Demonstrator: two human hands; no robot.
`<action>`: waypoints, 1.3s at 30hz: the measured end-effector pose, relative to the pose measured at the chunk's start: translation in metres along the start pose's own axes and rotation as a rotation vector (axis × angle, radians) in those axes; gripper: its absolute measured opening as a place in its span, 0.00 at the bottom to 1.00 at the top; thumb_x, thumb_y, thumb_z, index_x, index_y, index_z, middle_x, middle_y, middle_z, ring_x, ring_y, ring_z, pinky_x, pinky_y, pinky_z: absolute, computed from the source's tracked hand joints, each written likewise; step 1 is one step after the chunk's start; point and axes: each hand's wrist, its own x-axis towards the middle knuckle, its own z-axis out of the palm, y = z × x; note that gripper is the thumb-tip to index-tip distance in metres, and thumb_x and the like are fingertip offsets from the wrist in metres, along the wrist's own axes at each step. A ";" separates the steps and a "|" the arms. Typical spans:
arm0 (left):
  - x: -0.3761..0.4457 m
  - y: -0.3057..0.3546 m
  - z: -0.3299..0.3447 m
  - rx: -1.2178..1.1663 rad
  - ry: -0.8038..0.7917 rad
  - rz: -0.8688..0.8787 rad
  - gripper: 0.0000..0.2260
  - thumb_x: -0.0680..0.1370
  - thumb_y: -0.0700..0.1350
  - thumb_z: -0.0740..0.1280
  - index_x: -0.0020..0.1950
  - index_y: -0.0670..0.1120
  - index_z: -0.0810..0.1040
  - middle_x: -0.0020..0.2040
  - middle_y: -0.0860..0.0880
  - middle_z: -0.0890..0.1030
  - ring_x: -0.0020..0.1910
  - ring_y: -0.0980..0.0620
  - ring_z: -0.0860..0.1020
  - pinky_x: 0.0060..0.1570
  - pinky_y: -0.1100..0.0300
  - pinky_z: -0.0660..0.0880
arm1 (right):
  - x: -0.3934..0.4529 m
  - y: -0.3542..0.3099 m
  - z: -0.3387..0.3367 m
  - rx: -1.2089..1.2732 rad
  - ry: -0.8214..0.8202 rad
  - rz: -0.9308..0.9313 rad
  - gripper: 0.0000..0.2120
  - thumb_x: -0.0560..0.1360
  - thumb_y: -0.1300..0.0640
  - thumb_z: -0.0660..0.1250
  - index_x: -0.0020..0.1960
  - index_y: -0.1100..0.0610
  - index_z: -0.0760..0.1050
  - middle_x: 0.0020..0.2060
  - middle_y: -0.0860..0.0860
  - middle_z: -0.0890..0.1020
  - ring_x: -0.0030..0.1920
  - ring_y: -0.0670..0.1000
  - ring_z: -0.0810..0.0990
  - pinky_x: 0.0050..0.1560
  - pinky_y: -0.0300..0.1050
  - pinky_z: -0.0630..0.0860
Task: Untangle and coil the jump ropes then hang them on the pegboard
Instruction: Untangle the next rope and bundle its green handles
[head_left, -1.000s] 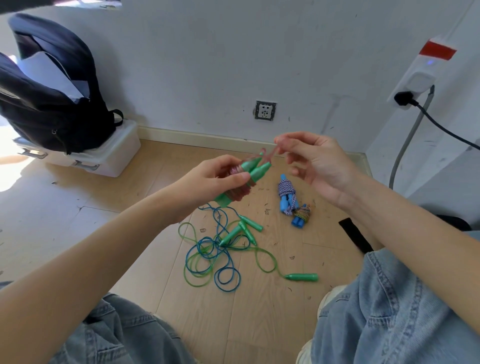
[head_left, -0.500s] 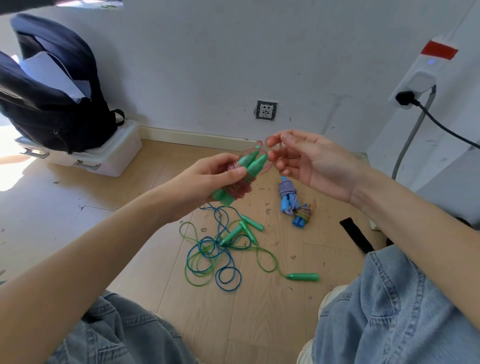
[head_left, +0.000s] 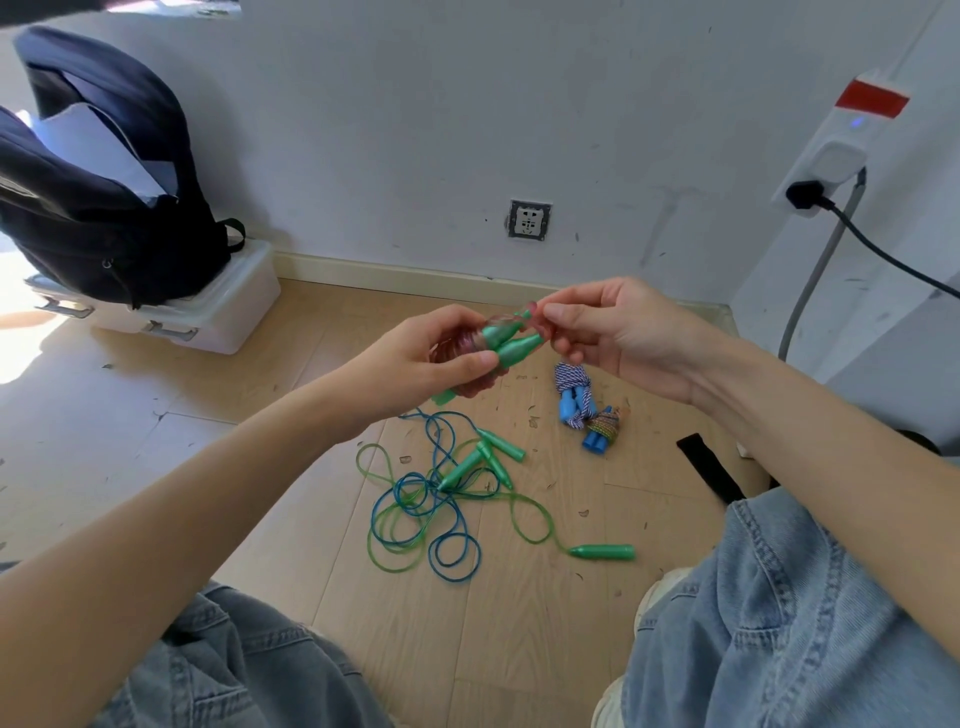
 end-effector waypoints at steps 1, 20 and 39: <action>0.000 0.000 0.000 -0.002 0.003 0.005 0.08 0.76 0.39 0.64 0.54 0.47 0.74 0.42 0.49 0.82 0.41 0.56 0.81 0.45 0.62 0.79 | 0.000 -0.001 -0.001 0.020 -0.011 0.009 0.06 0.75 0.66 0.62 0.47 0.64 0.77 0.30 0.49 0.81 0.29 0.44 0.74 0.30 0.33 0.71; 0.004 0.002 0.007 0.225 0.193 -0.063 0.08 0.75 0.44 0.68 0.53 0.44 0.74 0.39 0.50 0.83 0.40 0.50 0.82 0.46 0.57 0.79 | -0.003 0.007 0.014 -0.146 0.052 -0.108 0.08 0.76 0.68 0.61 0.53 0.58 0.71 0.46 0.56 0.79 0.43 0.50 0.77 0.42 0.39 0.78; 0.008 -0.018 0.026 0.280 0.095 -0.330 0.07 0.77 0.50 0.64 0.48 0.47 0.71 0.38 0.52 0.80 0.27 0.62 0.79 0.27 0.71 0.72 | -0.004 0.020 0.032 -0.871 0.145 -0.459 0.02 0.75 0.62 0.64 0.45 0.59 0.75 0.37 0.51 0.80 0.39 0.48 0.78 0.43 0.41 0.76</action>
